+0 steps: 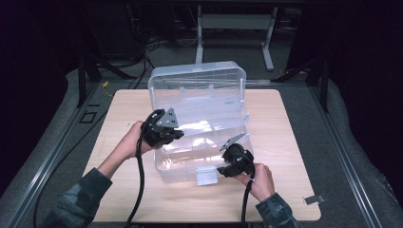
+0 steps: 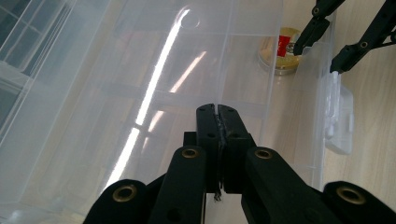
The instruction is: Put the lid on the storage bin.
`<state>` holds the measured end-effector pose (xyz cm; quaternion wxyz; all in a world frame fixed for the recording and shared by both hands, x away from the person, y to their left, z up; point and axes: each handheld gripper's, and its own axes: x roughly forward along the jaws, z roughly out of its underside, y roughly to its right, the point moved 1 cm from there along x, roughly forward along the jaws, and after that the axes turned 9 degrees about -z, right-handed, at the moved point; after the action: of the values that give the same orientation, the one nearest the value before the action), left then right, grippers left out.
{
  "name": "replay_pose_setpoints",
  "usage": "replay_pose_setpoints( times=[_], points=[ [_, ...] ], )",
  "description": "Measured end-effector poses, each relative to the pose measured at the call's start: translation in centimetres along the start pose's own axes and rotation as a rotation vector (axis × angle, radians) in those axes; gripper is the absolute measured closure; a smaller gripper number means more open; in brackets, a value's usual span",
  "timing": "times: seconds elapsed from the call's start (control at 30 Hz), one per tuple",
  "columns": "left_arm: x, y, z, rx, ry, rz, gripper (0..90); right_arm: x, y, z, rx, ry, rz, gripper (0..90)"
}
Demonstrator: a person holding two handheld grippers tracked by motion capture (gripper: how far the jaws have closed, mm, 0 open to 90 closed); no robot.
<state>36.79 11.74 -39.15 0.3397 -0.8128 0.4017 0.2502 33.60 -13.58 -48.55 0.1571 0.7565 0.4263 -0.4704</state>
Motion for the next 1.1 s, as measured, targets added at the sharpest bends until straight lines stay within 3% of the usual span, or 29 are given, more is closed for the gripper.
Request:
replay_pose_setpoints(
  times=[0.37, 0.67, 0.9, 1.1],
  points=[
    [-0.2, 0.7, 0.3, 0.005, 0.004, -0.022, 88.9, -0.3, 0.4, 0.4, 0.009, 0.044, -0.032, 53.2],
    [-0.2, 1.1, 0.6, 0.000, 0.006, -0.017, 88.9, -1.3, 0.5, 0.9, 0.024, 0.060, -0.012, 44.3],
    [-0.4, 1.6, 0.8, -0.004, 0.010, -0.024, 88.2, -4.5, 0.3, 1.9, 0.026, 0.143, -0.013, 42.5],
    [-0.4, 1.7, 0.9, -0.003, 0.008, -0.032, 87.6, -7.8, 1.8, 3.6, 0.076, 0.192, 0.010, 39.7]
  ],
)
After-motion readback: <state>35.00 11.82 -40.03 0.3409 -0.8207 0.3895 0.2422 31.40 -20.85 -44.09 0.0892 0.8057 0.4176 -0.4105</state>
